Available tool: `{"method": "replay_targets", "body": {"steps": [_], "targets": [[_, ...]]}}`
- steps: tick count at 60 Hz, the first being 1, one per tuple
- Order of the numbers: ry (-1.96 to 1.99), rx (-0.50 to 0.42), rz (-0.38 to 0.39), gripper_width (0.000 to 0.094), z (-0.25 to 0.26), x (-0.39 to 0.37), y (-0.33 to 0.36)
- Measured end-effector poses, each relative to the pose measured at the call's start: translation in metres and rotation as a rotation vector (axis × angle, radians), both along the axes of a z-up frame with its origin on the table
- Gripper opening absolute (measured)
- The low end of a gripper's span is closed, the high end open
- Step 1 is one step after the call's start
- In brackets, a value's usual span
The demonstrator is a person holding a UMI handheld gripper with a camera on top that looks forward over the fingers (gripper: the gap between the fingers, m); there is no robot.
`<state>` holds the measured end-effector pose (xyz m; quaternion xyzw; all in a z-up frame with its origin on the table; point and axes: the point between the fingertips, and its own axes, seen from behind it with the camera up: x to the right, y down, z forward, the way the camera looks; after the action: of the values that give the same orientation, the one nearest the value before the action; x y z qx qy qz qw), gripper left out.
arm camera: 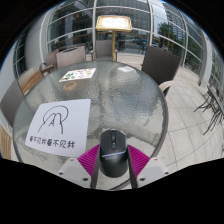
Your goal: Arrange mouse
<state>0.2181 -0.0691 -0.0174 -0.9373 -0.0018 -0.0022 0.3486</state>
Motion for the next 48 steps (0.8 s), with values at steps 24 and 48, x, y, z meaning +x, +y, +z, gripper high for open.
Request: {"method": "replay_targets", "body": {"steps": [24,48], "targets": [[0.038,0.036,-0.023,0.0283,0.086,-0.002,0.016],[0.055,0.323,0.061,0.0283,0.268,-0.144,0.112]]}}
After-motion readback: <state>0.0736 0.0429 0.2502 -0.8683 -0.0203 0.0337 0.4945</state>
